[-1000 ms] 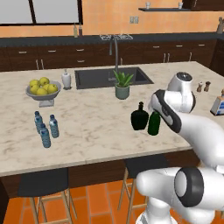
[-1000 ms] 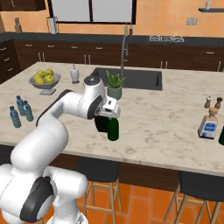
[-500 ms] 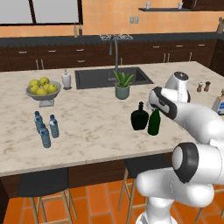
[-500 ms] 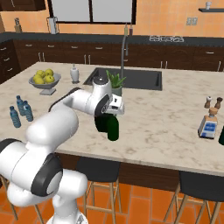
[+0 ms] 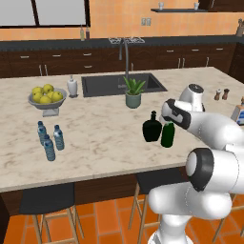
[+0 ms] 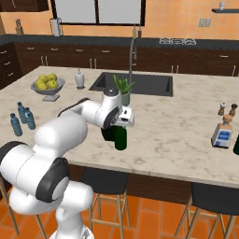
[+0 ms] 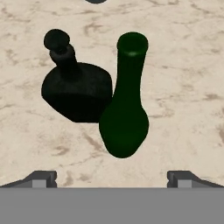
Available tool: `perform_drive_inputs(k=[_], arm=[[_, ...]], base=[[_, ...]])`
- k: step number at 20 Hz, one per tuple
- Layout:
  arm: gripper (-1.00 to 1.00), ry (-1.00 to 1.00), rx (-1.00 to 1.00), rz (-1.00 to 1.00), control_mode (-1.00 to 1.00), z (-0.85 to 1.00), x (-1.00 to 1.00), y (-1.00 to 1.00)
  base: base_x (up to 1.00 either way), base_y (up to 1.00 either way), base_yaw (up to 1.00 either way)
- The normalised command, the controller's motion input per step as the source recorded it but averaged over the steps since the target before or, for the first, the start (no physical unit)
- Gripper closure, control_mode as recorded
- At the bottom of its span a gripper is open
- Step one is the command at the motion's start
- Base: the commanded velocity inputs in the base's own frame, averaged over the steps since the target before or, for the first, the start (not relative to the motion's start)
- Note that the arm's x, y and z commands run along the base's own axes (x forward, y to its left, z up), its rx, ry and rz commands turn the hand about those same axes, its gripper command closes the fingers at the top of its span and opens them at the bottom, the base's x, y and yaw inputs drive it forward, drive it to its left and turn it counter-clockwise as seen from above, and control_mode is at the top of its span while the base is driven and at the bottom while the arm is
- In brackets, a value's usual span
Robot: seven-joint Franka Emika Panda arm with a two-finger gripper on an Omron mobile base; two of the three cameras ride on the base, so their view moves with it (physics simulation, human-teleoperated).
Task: Move the plastic bottles in the middle to the plastics group, and the glass bottles in the middle to the glass group.
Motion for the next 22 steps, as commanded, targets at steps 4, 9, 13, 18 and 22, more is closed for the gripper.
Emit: perform_drive_inputs(k=[4,9,13,18,22], arm=[[-1.00,0.00,0.00,0.04,-1.00,-0.11,0.23,-0.13],[-1.00,0.00,0.00,0.07,-1.00,-0.10,0.22,-0.04],[-1.00,0.00,0.00,0.09,-1.00,-0.15,0.07,0.00],[-1.00,0.00,0.00,0.07,-1.00,-0.13,0.06,0.00],[-1.00,0.00,0.00,0.04,-1.00,-0.07,0.09,0.00]], base=[[0.00,0.00,0.00],[0.00,0.00,0.00],[0.00,0.00,0.00],[0.00,0.00,0.00],[0.00,0.00,0.00]])
